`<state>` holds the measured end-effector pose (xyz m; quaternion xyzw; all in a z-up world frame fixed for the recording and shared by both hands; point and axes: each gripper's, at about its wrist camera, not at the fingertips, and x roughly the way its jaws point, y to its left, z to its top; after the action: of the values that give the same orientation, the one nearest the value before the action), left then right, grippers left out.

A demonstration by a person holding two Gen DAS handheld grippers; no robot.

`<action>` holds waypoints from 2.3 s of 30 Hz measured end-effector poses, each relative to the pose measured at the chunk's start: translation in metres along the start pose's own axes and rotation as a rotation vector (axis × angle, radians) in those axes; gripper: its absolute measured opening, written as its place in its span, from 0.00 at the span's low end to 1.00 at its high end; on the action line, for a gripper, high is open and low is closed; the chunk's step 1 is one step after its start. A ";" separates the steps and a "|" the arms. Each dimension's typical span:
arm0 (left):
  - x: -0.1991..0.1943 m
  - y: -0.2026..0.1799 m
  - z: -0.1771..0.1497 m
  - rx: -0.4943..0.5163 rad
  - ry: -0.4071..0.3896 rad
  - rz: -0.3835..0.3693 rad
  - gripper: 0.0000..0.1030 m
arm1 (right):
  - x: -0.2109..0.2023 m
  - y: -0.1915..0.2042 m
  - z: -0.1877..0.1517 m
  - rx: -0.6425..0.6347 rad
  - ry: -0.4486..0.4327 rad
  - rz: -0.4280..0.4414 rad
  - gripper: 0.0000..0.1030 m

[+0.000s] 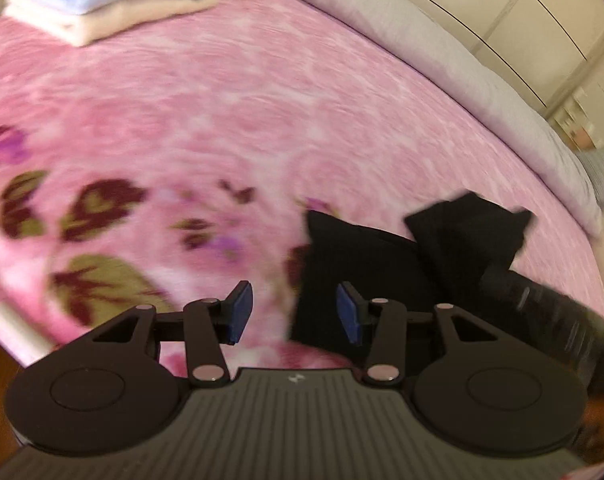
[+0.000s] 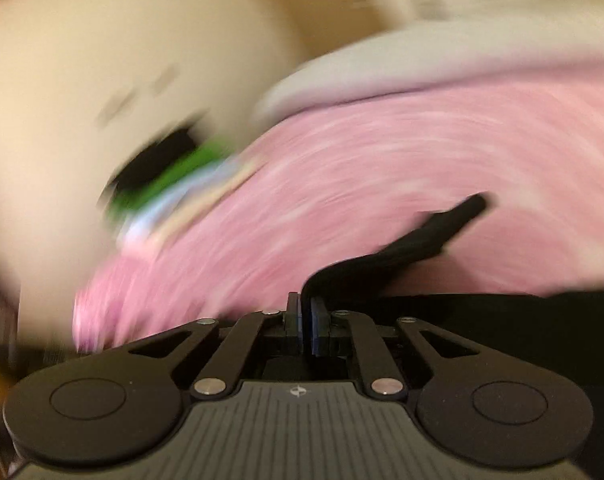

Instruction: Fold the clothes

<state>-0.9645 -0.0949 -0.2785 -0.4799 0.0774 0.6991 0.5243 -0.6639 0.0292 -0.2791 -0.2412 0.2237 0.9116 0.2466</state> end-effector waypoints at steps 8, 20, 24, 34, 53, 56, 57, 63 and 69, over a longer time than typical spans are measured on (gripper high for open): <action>-0.009 0.000 -0.014 0.009 0.022 -0.058 0.40 | 0.000 0.086 -0.073 -0.384 0.169 -0.018 0.78; 0.022 -0.137 -0.061 0.658 0.004 -0.152 0.40 | -0.132 -0.101 -0.098 0.662 -0.063 -0.291 0.70; 0.047 -0.182 -0.088 0.887 -0.009 -0.114 0.41 | -0.170 -0.149 -0.125 0.933 -0.177 -0.297 0.66; 0.050 -0.155 -0.070 0.650 -0.103 -0.098 0.04 | -0.175 -0.150 -0.135 0.935 -0.187 -0.304 0.66; 0.038 0.011 -0.049 -0.472 -0.104 -0.242 0.28 | -0.163 -0.063 -0.102 0.184 0.039 -0.439 0.63; 0.039 0.011 -0.048 -0.477 -0.111 -0.247 0.21 | -0.150 -0.029 -0.104 -0.098 0.110 -0.428 0.51; 0.038 0.012 -0.048 -0.473 -0.110 -0.246 0.21 | -0.146 -0.021 -0.107 -0.168 0.129 -0.417 0.50; 0.037 0.013 -0.049 -0.465 -0.110 -0.242 0.21 | -0.119 -0.005 -0.115 -0.390 0.230 -0.427 0.40; 0.032 0.009 -0.049 -0.414 -0.124 -0.221 0.04 | -0.099 0.001 -0.128 -0.555 0.287 -0.468 0.19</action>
<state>-0.9429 -0.1075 -0.3318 -0.5389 -0.1528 0.6667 0.4916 -0.5465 -0.0730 -0.3245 -0.4682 -0.0603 0.8137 0.3393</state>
